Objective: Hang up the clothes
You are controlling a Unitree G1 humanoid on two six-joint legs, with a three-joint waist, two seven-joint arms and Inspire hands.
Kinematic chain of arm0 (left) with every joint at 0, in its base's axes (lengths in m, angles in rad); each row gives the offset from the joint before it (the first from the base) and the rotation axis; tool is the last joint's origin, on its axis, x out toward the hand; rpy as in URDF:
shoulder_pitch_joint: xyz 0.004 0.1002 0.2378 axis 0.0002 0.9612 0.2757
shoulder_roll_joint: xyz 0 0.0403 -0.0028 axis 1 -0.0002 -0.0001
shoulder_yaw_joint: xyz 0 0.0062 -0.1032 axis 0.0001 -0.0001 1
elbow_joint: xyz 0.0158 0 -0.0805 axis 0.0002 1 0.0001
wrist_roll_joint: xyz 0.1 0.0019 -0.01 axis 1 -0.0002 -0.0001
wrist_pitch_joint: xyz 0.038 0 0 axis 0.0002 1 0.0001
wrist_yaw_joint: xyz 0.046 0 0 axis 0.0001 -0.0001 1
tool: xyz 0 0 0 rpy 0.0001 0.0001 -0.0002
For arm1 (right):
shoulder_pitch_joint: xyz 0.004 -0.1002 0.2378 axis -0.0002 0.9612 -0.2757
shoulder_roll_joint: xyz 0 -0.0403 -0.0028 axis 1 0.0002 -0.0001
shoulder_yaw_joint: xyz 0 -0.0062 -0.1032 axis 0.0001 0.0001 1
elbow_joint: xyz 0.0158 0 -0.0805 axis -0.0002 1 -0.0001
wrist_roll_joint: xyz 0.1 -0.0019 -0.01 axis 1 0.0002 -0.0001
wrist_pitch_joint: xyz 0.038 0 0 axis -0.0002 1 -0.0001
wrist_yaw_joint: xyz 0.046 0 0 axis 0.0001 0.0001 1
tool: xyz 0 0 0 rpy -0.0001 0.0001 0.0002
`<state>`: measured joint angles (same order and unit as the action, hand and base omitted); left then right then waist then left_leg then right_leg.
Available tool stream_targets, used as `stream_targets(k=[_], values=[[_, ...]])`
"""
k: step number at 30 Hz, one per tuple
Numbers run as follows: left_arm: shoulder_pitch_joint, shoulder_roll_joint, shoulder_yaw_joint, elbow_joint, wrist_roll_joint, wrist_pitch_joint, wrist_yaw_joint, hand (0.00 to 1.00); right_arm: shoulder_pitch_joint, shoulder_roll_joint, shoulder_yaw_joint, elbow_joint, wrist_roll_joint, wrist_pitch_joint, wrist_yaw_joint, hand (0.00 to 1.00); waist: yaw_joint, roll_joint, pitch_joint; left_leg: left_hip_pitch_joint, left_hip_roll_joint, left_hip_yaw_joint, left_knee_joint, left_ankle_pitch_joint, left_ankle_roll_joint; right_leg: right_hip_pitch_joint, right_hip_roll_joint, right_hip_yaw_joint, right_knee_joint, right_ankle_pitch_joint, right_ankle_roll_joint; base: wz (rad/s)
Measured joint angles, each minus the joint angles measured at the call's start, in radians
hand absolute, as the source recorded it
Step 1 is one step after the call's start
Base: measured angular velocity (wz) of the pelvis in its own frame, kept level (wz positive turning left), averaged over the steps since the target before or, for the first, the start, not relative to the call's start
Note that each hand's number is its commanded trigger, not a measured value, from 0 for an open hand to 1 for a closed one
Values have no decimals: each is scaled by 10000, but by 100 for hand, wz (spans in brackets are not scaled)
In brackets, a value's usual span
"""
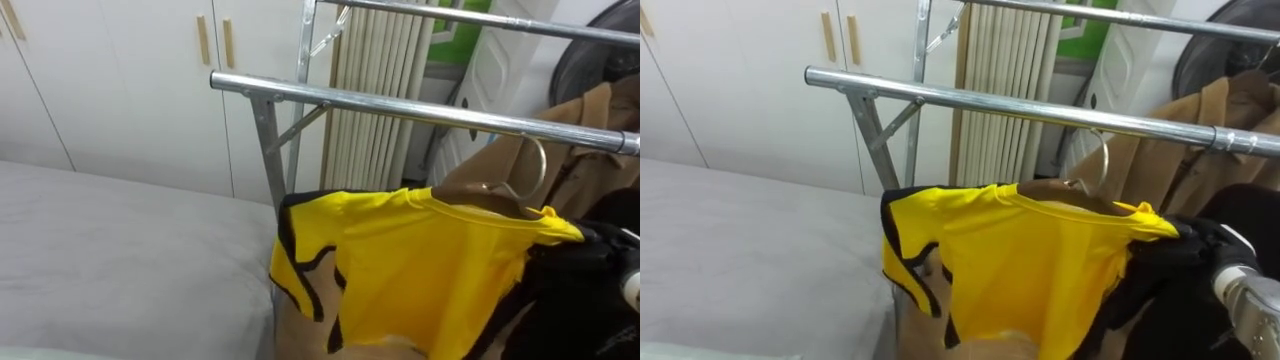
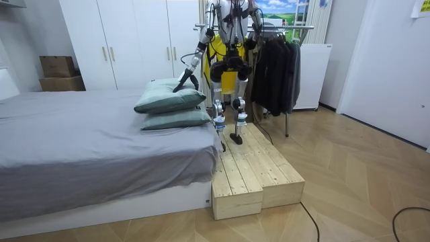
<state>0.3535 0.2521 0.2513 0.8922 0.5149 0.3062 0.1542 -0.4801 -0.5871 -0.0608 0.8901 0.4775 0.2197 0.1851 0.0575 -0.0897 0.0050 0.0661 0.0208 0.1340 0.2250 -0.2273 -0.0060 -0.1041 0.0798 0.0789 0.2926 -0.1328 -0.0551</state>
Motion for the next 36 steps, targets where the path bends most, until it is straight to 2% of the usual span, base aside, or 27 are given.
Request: stream_targets(k=[12,15,17,19,22,31,36], values=[[116,22,3,-7,483,1,-180,0,1,-19,0,7,-12,1,15,100,-13,23,-19,130,-5,-9,7,-1,1,188,-20,-11,-31,-14,23,0],[115,19,-6,-14,500,1,-208,0,1,-22,0,7,-78,1,28,100,-146,34,-25,77,-9,-19,35,0,0,197,-75,-142,-46,-13,23,15],[114,20,-31,-15,682,49,-300,0,1,-28,0,22,-126,1,20,100,-369,52,-35,13,2,-84,104,1,1,308,-118,-313,-221,32,22,22],[114,21,-32,-15,692,78,-309,0,1,-35,0,35,-125,0,-11,100,-394,53,-35,5,5,-101,106,1,2,318,-119,-334,-236,35,22,8],[105,64,-61,-14,693,78,-377,0,1,-76,-1,35,-125,0,-14,100,-581,62,-40,-91,-13,-341,118,11,19,349,-159,-533,-351,54,26,16],[85,111,-182,-43,686,150,-480,0,2,-119,-5,-16,-113,0,-13,100,-745,83,-54,-201,-37,-637,108,39,62,347,-200,-800,-395,53,26,9],[85,105,-176,-59,686,161,-481,0,2,-196,-5,-19,-113,0,-14,100,-703,60,-44,-186,-51,-642,91,39,63,322,-200,-763,-363,49,30,-2]])
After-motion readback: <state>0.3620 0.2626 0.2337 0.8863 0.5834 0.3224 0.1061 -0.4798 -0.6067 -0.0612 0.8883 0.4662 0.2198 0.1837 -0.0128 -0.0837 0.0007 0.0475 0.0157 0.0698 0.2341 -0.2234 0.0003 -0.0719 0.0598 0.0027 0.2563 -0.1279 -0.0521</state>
